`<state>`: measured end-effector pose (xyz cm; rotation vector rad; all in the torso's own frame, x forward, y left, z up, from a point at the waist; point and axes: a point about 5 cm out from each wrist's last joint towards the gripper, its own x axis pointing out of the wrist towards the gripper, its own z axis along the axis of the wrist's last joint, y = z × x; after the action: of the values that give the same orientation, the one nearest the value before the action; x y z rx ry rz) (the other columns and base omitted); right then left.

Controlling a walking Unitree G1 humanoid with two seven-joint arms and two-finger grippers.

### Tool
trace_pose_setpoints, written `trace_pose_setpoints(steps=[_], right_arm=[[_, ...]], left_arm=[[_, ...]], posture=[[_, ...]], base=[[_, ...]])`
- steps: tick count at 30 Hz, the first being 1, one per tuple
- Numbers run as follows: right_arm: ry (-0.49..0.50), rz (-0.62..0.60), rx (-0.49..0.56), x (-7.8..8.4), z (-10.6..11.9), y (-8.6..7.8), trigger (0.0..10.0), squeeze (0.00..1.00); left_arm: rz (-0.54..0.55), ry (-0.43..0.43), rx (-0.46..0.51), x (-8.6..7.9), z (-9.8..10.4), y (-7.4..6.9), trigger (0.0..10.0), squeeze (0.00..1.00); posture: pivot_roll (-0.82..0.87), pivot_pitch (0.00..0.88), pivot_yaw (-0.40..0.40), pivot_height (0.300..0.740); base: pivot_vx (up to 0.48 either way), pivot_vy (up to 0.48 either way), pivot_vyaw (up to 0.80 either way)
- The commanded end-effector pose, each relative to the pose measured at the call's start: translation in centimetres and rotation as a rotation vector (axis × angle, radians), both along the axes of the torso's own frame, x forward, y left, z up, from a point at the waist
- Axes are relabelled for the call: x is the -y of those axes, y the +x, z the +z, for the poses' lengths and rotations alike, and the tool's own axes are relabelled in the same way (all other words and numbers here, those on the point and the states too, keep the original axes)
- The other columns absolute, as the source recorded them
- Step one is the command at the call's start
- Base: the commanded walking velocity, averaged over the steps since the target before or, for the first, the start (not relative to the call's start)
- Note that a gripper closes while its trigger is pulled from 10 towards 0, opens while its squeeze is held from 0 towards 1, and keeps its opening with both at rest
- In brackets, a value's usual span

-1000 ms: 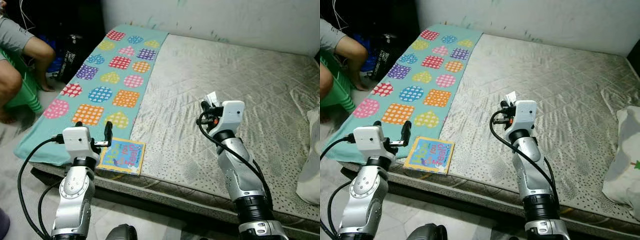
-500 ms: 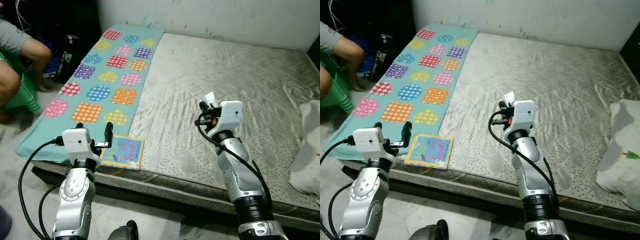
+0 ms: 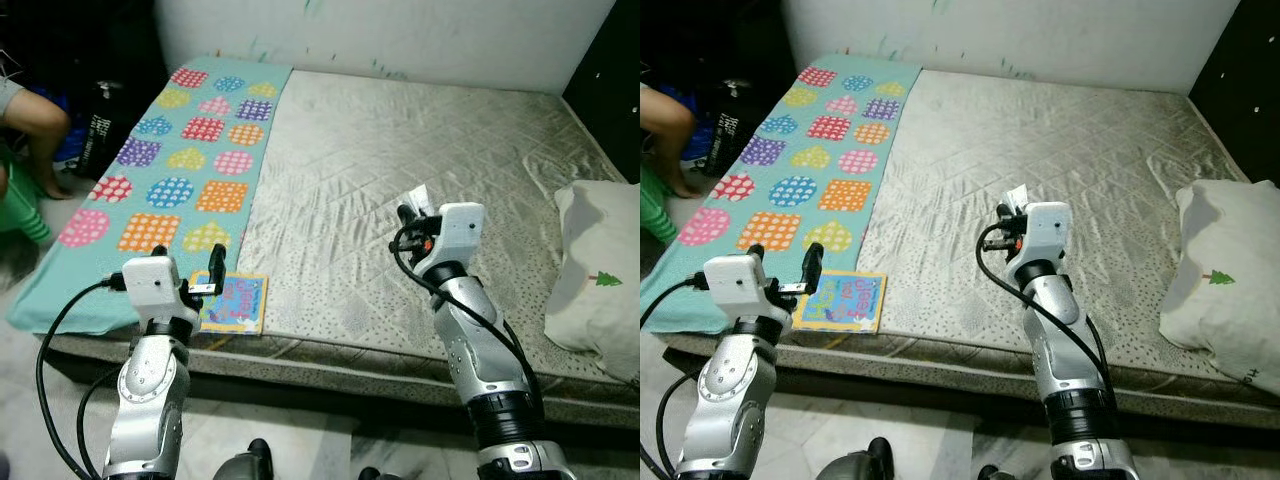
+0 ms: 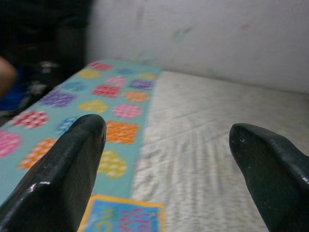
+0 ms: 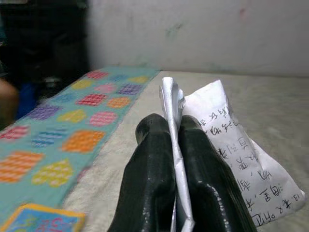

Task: Clean up the room

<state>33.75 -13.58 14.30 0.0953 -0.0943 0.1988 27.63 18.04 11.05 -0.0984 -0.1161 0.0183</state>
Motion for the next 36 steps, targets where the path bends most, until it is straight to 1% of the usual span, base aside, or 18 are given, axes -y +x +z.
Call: trace_pose_setpoints(steps=[1,4,16,19,22,26,29,30,36], right_arm=[[-0.004,0.006,-0.003,0.0,0.0,0.1,10.0,0.0],[-0.006,0.006,-0.003,0.0,0.0,0.1,10.0,0.0],[-0.013,0.004,-0.005,0.2,-0.1,0.0,10.0,0.0],[-0.018,0.005,-0.013,0.4,-0.5,-0.2,10.0,0.0],[0.007,0.013,-0.06,0.7,-1.2,-0.5,10.0,0.0],[0.0,0.006,-0.041,1.0,-1.3,-0.9,10.0,0.0],[0.007,0.0,-0.005,1.0,-0.7,-0.7,10.0,0.0],[0.01,0.002,0.013,0.9,-0.3,-0.5,10.0,0.0],[0.006,0.001,0.028,0.8,0.0,0.0,10.0,0.0]], left_arm=[[-0.009,0.004,0.005,0.0,0.1,0.0,10.0,0.0],[-0.02,0.0,0.018,0.2,0.2,0.0,10.0,0.0],[-0.033,-0.012,0.024,0.3,0.2,-0.1,10.0,0.0],[-0.014,-0.009,0.007,0.1,-0.2,-0.2,10.0,0.0],[0.019,0.007,0.001,-0.3,-0.5,-0.6,10.0,0.0],[0.026,0.008,-0.007,-0.5,-0.9,-1.1,10.0,0.0],[0.034,0.009,-0.014,-0.6,-1.2,-1.2,10.0,0.0],[0.037,0.009,-0.014,-0.7,-1.2,-1.1,10.0,0.0],[0.042,0.017,-0.003,-0.9,-0.9,-0.6,10.0,0.0]], posture=[[0.09,0.094,-0.024,0.74],[0.09,0.094,-0.025,0.74],[0.08,0.101,-0.028,0.74],[0.08,0.093,-0.028,0.74],[0.09,0.08,-0.029,0.74],[0.09,0.063,-0.031,0.74],[0.09,0.051,-0.028,0.74],[0.09,0.041,-0.025,0.74],[0.09,0.007,-0.015,0.74]], base=[[0.0,0.0,0.0],[0.0,0.0,0.0],[0.347,0.0,0.0],[0.0,0.0,0.0],[0.0,0.0,0.0],[0.0,0.0,0.0],[0.0,0.0,0.0],[0.0,0.0,0.0],[0.0,0.0,0.0]])
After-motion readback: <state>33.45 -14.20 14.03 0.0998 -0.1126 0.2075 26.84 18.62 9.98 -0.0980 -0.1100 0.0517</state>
